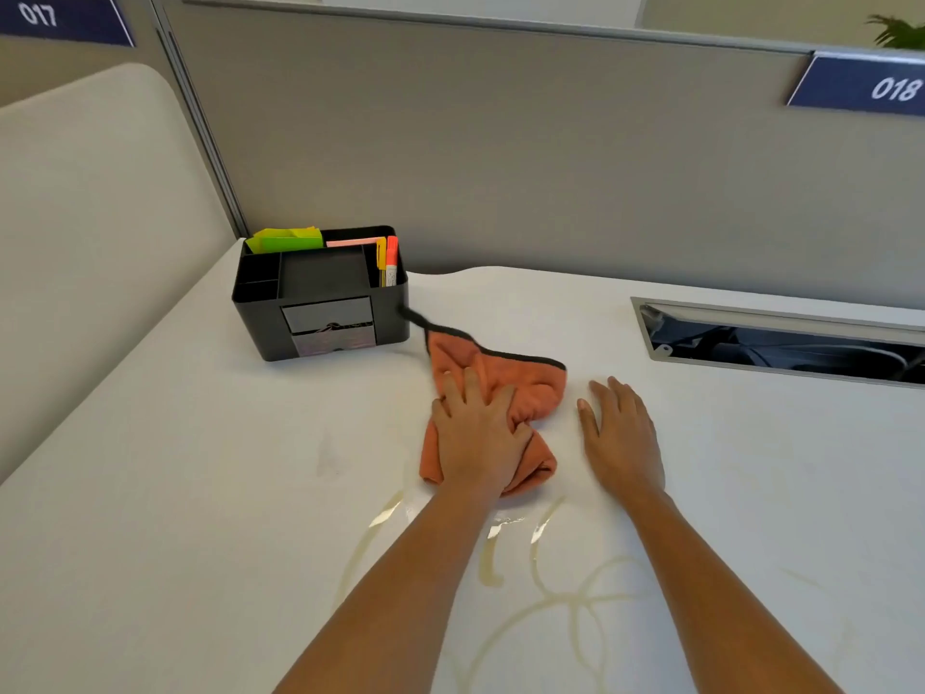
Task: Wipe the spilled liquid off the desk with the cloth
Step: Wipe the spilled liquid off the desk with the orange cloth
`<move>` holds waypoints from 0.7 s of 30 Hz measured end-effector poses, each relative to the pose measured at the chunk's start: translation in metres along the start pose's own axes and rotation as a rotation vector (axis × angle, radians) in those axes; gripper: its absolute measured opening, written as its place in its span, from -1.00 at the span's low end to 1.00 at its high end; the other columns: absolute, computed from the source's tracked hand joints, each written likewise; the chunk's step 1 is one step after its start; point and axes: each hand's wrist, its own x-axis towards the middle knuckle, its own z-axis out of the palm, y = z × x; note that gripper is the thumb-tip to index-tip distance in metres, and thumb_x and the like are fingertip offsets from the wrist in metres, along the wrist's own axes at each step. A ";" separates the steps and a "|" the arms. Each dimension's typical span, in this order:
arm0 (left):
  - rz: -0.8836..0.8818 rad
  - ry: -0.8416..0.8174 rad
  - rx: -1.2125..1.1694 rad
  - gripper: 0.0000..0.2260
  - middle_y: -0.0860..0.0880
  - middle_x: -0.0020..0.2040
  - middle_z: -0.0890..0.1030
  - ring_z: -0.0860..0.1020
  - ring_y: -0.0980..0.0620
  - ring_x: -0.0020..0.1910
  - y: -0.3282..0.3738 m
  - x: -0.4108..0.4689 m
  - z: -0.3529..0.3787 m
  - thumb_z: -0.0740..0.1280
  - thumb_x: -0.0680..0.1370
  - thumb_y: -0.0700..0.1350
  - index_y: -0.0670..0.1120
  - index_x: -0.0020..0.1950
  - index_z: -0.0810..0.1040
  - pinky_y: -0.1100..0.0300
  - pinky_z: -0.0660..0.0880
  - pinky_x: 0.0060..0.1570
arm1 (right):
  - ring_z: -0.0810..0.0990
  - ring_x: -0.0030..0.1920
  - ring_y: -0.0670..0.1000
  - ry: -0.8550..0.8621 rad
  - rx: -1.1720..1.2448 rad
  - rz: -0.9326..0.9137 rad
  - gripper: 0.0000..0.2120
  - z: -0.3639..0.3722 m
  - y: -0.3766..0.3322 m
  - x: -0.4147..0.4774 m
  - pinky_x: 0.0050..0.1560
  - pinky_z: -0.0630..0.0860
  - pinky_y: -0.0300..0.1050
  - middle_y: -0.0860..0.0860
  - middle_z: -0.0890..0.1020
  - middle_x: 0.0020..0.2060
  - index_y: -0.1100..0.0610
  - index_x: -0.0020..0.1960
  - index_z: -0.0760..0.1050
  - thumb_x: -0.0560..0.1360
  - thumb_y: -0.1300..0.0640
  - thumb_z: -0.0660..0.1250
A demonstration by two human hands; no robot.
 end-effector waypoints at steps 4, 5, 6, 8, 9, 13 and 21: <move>0.107 0.040 -0.049 -0.66 -0.07 0.46 0.30 0.18 -0.22 0.45 0.010 -0.033 0.004 0.15 0.50 0.04 0.11 0.28 0.38 -0.11 0.28 0.31 | 0.12 0.50 0.08 -0.035 -0.057 -0.015 -0.56 -0.002 0.003 -0.001 0.48 0.12 0.00 0.08 0.21 0.49 0.09 0.47 0.21 0.60 0.05 0.07; 0.124 0.056 -0.038 -0.66 -0.06 0.43 0.34 0.22 -0.21 0.43 0.009 -0.041 0.006 0.15 0.49 0.04 0.10 0.26 0.40 -0.10 0.33 0.26 | 0.12 0.50 0.09 -0.030 -0.056 -0.018 -0.56 -0.002 0.003 -0.001 0.47 0.13 0.00 0.08 0.22 0.49 0.09 0.46 0.22 0.61 0.04 0.06; 0.138 0.074 -0.024 -0.66 -0.04 0.42 0.36 0.25 -0.20 0.42 0.006 -0.044 0.006 0.15 0.48 0.04 0.10 0.24 0.41 -0.08 0.37 0.22 | 0.13 0.50 0.09 -0.023 -0.048 -0.020 -0.57 -0.003 0.004 -0.001 0.46 0.13 0.00 0.09 0.23 0.49 0.10 0.46 0.23 0.62 0.03 0.04; 0.141 0.091 0.006 -0.66 -0.02 0.43 0.35 0.25 -0.16 0.41 -0.004 -0.035 0.002 0.13 0.49 0.06 0.09 0.25 0.40 -0.05 0.38 0.16 | 0.16 0.49 0.10 -0.005 -0.026 -0.026 -0.58 -0.002 0.002 0.000 0.46 0.14 0.00 0.10 0.26 0.47 0.11 0.44 0.26 0.62 0.03 0.03; 0.134 0.085 0.021 -0.65 -0.01 0.44 0.31 0.23 -0.16 0.42 -0.011 -0.026 -0.002 0.12 0.50 0.06 0.08 0.27 0.39 -0.04 0.36 0.17 | 0.18 0.48 0.10 0.013 -0.015 -0.023 -0.59 -0.002 0.002 0.000 0.46 0.15 0.01 0.10 0.28 0.47 0.12 0.44 0.27 0.62 0.04 0.04; 0.029 0.052 0.070 -0.60 -0.01 0.52 0.17 0.11 -0.13 0.49 -0.051 -0.003 -0.013 0.07 0.56 0.10 0.08 0.39 0.28 -0.05 0.27 0.29 | 0.21 0.46 0.09 0.040 0.020 -0.024 -0.60 0.000 0.002 0.002 0.46 0.17 0.01 0.09 0.31 0.44 0.12 0.41 0.30 0.60 0.07 0.07; -0.206 0.120 0.158 -0.51 -0.04 0.51 0.20 0.17 -0.17 0.46 -0.126 -0.049 -0.038 0.09 0.56 0.14 0.05 0.47 0.18 -0.08 0.31 0.29 | 0.21 0.46 0.11 0.041 0.013 -0.060 -0.60 -0.001 0.002 -0.001 0.45 0.19 0.03 0.12 0.32 0.43 0.16 0.41 0.29 0.61 0.09 0.05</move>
